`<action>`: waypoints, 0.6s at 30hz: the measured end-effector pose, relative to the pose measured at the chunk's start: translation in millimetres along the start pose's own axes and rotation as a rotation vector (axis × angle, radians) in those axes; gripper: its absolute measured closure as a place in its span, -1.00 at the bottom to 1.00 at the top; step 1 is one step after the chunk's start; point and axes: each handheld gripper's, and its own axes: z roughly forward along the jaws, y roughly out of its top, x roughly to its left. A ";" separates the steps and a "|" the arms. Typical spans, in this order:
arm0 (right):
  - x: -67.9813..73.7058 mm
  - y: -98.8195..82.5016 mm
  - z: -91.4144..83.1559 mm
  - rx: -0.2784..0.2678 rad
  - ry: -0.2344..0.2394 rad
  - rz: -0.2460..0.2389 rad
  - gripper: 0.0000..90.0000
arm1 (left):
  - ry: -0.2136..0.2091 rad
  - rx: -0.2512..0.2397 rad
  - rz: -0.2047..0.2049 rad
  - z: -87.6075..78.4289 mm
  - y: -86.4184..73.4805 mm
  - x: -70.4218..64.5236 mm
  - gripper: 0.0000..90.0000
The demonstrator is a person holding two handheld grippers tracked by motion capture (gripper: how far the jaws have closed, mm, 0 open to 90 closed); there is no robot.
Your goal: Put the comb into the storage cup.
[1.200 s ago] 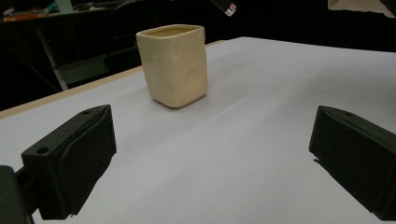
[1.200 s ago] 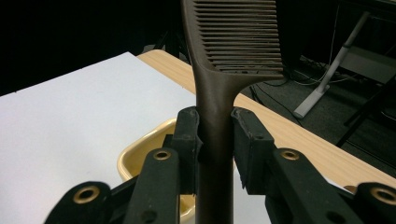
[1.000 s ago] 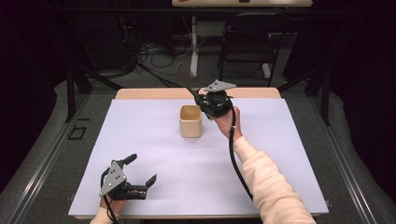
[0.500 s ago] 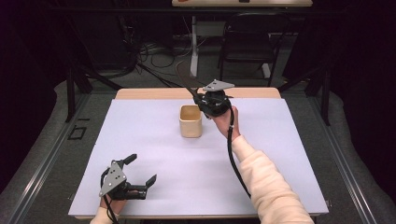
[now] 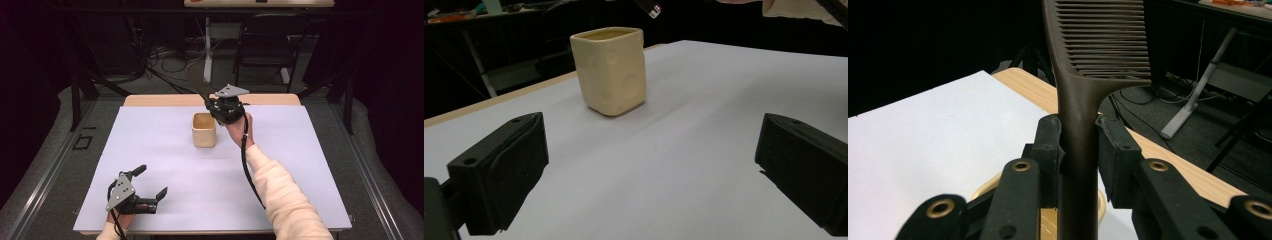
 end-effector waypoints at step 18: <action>5.1 5.4 3.4 -0.038 0.000 -0.003 0.61 | 0.000 -0.003 0.003 -0.3 0.1 0.1 -0.99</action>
